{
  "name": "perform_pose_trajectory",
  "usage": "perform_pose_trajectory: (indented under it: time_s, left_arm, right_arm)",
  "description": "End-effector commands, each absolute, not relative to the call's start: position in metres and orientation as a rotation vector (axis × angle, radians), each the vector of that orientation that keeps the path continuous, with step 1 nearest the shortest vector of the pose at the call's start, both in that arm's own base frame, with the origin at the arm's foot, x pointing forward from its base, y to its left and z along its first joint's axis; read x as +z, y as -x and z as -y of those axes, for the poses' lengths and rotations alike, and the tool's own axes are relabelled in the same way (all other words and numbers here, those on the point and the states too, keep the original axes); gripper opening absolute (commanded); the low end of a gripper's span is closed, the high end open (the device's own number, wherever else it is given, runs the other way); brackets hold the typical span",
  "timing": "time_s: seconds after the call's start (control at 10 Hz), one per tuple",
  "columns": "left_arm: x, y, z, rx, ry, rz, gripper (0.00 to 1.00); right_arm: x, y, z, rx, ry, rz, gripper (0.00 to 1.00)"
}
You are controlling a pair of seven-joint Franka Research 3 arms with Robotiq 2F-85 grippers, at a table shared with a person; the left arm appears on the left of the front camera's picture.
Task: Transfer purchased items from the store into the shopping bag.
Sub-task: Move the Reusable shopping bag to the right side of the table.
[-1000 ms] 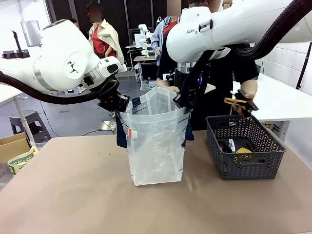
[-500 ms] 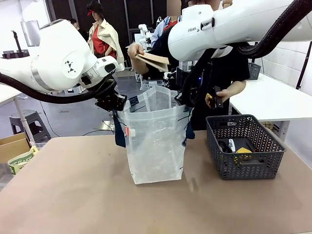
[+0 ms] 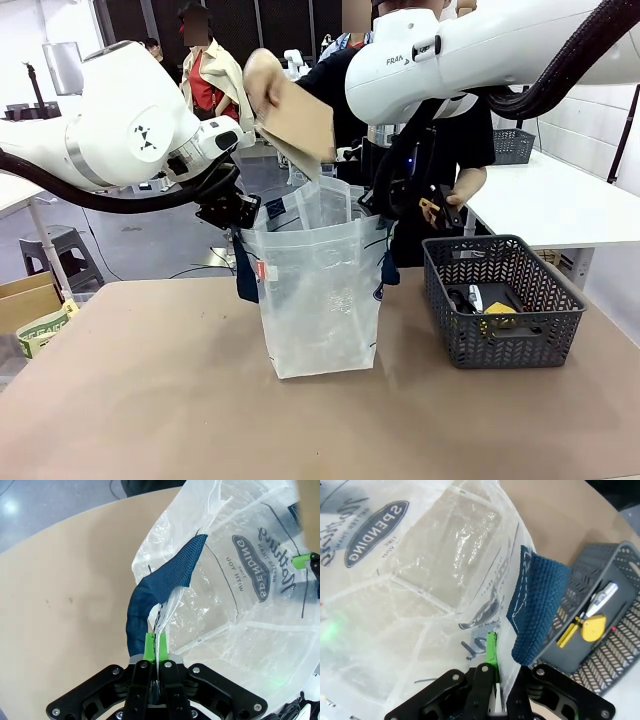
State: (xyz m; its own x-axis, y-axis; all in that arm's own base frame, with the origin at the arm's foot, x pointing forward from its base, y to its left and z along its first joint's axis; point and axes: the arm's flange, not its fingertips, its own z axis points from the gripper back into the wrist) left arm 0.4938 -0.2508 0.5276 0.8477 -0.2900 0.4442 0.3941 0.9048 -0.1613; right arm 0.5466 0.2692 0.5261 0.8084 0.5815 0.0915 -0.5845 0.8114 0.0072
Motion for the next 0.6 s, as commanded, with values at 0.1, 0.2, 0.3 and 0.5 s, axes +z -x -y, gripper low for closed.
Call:
perform_pose_trajectory:
  time_s: [0.1, 0.2, 0.3, 0.5]
  left_arm:
    - [0.5292, -0.4935, 0.2495, -0.363, 0.252, 0.429, 0.0]
    - [0.5292, -0.4935, 0.2495, -0.363, 0.252, 0.429, 0.0]
    - [0.5292, -0.4935, 0.2495, -0.363, 0.252, 0.429, 0.0]
    - [0.5292, -0.4935, 0.2495, -0.363, 0.252, 0.429, 0.0]
  right_arm:
    - [0.5261, -0.5467, -0.2684, 0.623, -0.035, 0.087, 0.0]
    - [0.5261, -0.5467, -0.2684, 0.623, -0.035, 0.087, 0.0]
    - [0.5261, -0.5467, -0.2684, 0.623, -0.035, 0.087, 0.0]
    - [0.5261, -0.5467, -0.2684, 0.623, -0.035, 0.087, 0.0]
